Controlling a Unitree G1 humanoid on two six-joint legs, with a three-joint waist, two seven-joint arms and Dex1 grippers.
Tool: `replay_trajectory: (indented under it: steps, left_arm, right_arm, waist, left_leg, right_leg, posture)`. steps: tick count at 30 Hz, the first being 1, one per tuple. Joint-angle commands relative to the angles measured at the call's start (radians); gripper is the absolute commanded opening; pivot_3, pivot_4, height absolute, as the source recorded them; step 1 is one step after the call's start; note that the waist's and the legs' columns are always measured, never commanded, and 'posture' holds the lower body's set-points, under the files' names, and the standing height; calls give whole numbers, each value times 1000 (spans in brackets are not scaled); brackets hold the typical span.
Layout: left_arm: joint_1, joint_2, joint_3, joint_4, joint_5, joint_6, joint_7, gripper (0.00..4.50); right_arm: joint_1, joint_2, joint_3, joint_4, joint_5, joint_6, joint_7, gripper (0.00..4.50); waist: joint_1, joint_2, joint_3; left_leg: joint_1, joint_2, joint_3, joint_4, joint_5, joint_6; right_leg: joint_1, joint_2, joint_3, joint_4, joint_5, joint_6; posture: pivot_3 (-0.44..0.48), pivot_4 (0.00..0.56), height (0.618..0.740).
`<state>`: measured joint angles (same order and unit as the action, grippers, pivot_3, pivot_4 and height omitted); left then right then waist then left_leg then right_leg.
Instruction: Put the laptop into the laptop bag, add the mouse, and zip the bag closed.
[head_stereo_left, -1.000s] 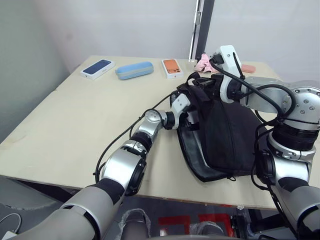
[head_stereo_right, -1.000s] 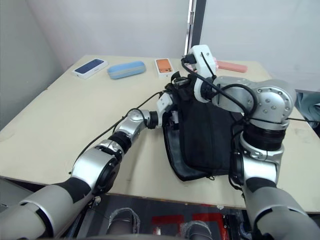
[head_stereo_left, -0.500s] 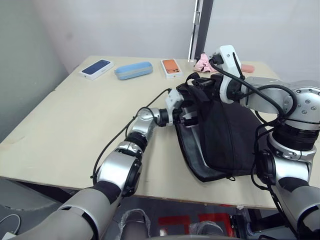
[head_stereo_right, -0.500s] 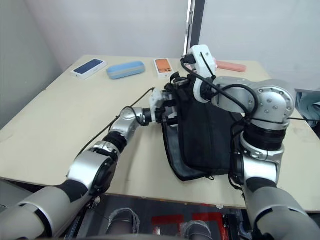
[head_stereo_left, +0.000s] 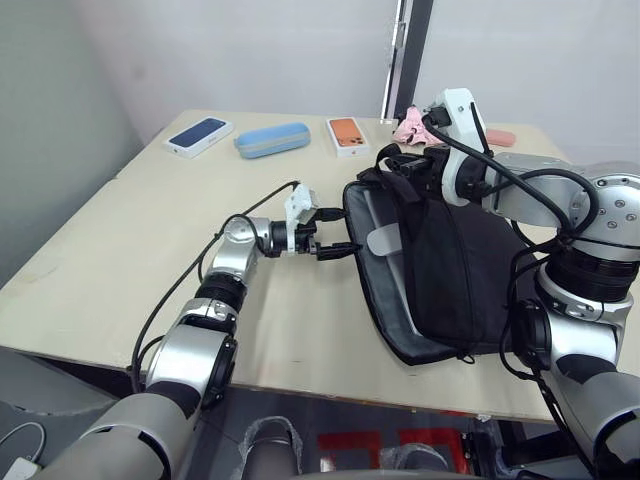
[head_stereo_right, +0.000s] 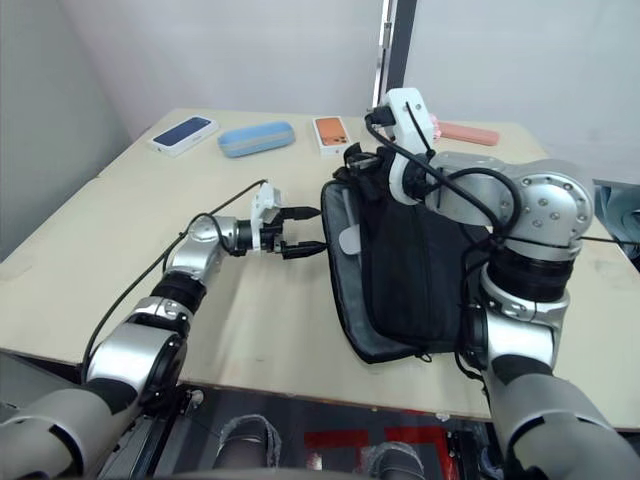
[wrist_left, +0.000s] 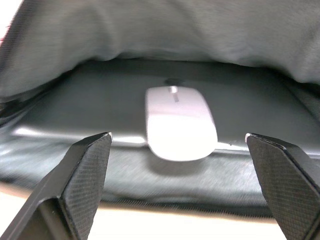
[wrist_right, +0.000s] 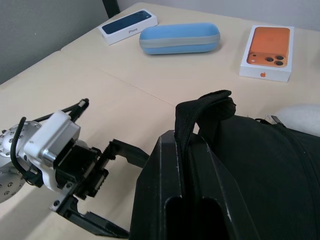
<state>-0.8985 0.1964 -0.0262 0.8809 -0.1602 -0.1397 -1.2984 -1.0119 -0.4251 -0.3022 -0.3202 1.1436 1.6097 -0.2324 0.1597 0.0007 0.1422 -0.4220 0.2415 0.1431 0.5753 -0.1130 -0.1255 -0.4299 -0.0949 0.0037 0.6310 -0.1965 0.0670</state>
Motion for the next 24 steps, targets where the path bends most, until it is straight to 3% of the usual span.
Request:
replay_trajectory:
  steps: [1,21,24]
  left_arm:
    - [-7,-30,-22,1,5,-21,11,4487]
    - [-107,-136,-19,257,63,-88,148,4487]
    - [-113,-137,-13,272,64,-92,162,3726]
  right_arm:
    - [-30,-4,-28,-24,13,5,0,0]
    - [-18,8,-35,-53,43,5,-38,0]
    - [-20,9,-37,-51,50,5,-46,0]
  waist:
    - [-5,0,0]
    - [-7,0,0]
    - [-7,0,0]
  left_leg:
    - [0,0,0,0,0,0]
    - [0,0,0,0,0,0]
    - [0,0,0,0,0,0]
  right_leg:
    - [0,0,0,0,0,0]
    - [0,0,0,0,2,4]
    - [0,0,0,0,2,4]
  posture:
    - [0,150,740]
    - [0,150,740]
    - [0,150,740]
